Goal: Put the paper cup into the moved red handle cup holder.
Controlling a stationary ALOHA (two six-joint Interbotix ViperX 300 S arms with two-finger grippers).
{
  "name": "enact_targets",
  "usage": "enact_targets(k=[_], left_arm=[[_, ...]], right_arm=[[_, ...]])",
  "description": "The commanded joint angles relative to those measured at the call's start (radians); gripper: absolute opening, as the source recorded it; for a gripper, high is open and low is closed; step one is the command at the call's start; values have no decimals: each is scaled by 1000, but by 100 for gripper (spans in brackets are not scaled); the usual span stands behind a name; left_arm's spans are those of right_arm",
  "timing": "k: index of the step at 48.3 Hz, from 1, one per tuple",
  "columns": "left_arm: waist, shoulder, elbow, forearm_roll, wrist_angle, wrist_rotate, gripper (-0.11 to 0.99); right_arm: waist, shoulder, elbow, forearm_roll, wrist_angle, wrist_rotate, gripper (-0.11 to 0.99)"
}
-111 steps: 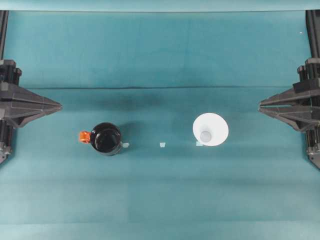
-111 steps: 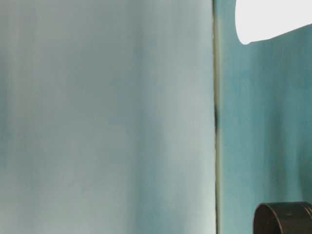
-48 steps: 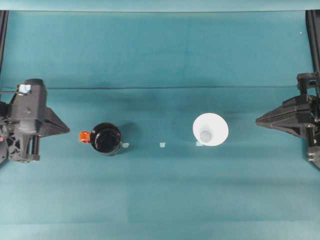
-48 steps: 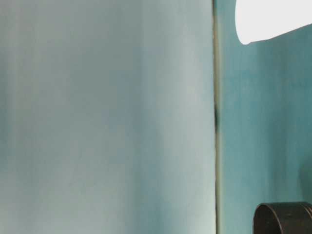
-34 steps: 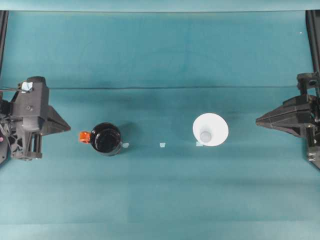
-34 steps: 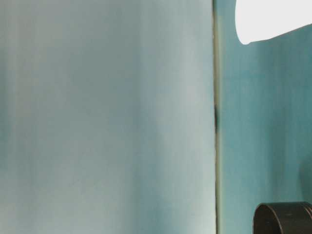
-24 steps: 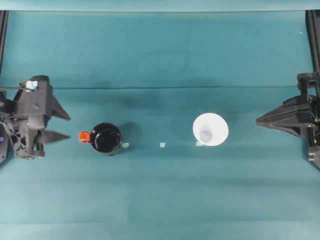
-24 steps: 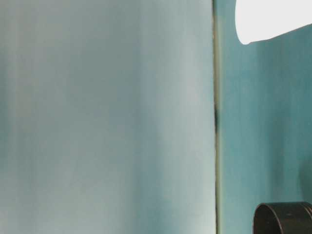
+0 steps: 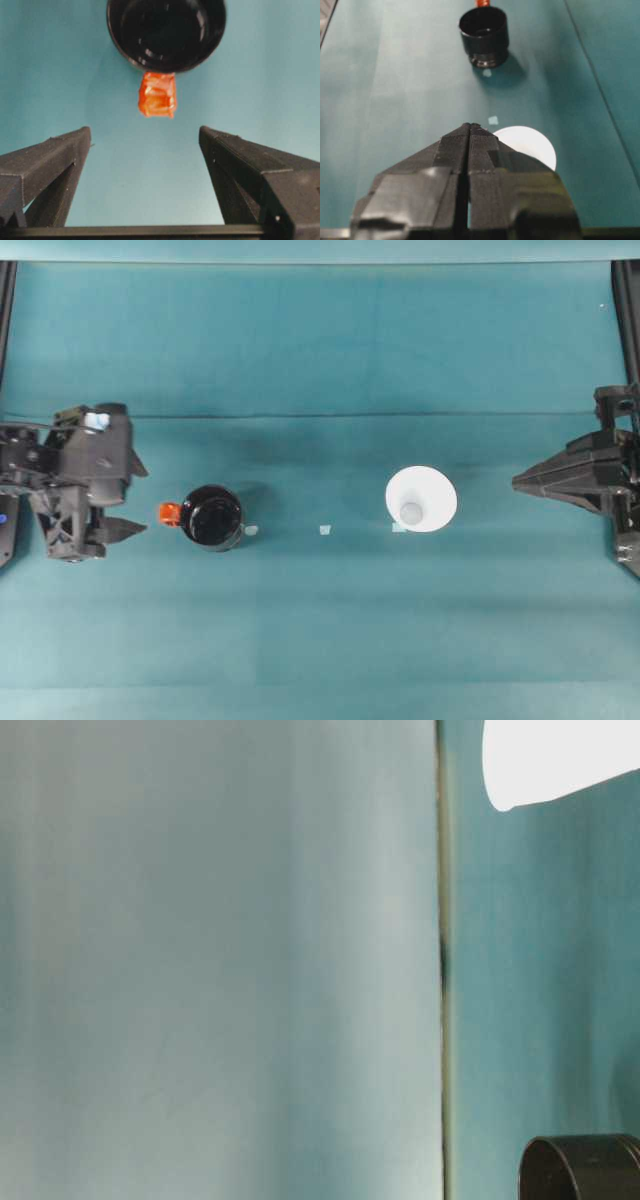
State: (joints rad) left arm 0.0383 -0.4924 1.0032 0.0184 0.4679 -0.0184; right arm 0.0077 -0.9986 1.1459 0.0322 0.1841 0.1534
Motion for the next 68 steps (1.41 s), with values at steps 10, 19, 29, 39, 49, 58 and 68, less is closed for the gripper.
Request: enact_targets(k=[10, 19, 29, 39, 49, 58, 68], left_arm=[[6, 138, -38, 3, -103, 11, 97], [9, 229, -66, 3, -114, 25, 97], [9, 298, -77, 3, -121, 34, 97], [8, 319, -78, 3, -130, 35, 97], [8, 318, -78, 3, -130, 34, 97], [8, 318, -80, 3, -130, 32, 94], [-9, 319, -84, 3, -130, 37, 55]], right_arm=[[-2, 8, -25, 3, 6, 8, -11], [0, 8, -25, 3, 6, 8, -11], [0, 6, -23, 3, 6, 8, -11], [0, 6, -25, 3, 6, 8, -11], [-2, 8, -23, 3, 11, 8, -11], [0, 8, -23, 5, 18, 8, -11], [0, 6, -23, 3, 20, 8, -11]])
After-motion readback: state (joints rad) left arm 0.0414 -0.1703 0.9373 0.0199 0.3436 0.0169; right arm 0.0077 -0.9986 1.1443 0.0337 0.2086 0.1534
